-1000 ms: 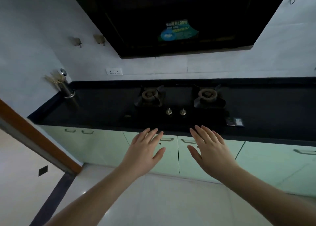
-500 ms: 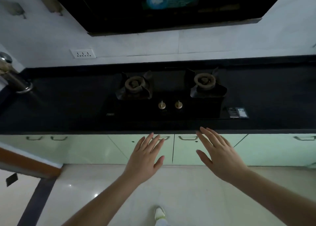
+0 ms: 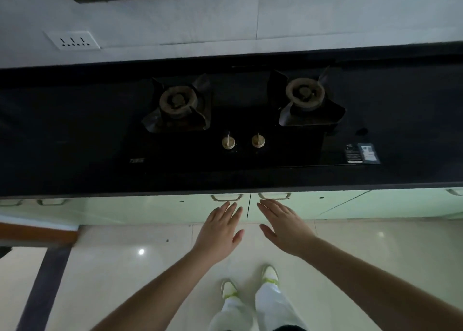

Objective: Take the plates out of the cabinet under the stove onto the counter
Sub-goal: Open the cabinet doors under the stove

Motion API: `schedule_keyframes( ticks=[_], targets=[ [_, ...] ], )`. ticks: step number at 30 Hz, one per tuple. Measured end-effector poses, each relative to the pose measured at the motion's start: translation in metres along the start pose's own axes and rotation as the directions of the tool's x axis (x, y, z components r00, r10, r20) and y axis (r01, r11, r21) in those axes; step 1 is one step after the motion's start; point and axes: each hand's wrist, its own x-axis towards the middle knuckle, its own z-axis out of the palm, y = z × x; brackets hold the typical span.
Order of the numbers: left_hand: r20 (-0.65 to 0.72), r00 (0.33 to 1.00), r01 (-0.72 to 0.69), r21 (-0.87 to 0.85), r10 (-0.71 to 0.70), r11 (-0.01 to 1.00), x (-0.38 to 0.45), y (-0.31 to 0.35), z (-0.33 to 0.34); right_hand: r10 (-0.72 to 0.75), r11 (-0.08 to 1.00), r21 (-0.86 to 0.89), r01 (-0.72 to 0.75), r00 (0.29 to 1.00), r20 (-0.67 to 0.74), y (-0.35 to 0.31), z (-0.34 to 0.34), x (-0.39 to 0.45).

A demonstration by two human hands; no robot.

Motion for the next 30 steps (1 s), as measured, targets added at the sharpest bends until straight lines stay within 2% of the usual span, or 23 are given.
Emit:
schedule_keyframes(
  ticks=[7,12,14,17,18,25,30],
  targets=[
    [0.123,0.979,0.163,0.000,-0.162,0.987,0.046,-0.003,0.034,0.120,0.993,-0.009,-0.120,0.986,0.113,0.035,0.037,0.036],
    [0.154,0.959,0.250,-0.056,-0.239,0.967,0.065,-0.007,0.047,0.167,0.986,-0.052,-0.161,0.972,0.167,0.054,0.048,0.055],
    [0.154,0.948,0.296,-0.115,-0.277,0.948,0.069,-0.009,0.049,0.198,0.979,0.009,-0.204,0.959,0.203,0.055,0.052,0.063],
    [0.201,0.928,0.351,-0.199,-0.313,0.915,0.077,-0.013,0.047,0.290,0.918,0.197,-0.344,0.921,0.258,0.055,0.051,0.073],
    [0.223,0.921,0.364,-0.198,-0.320,0.910,0.078,-0.013,0.046,0.297,0.913,0.200,-0.355,0.915,0.272,0.057,0.051,0.074],
    [0.337,0.860,0.473,-0.245,-0.384,0.846,0.057,0.001,0.042,0.275,0.941,0.109,-0.321,0.910,0.312,0.059,0.057,0.052],
    [0.387,0.825,0.522,-0.238,-0.413,0.819,0.021,0.018,0.043,0.270,0.934,0.156,-0.322,0.920,0.282,0.048,0.065,0.019]
  ],
)
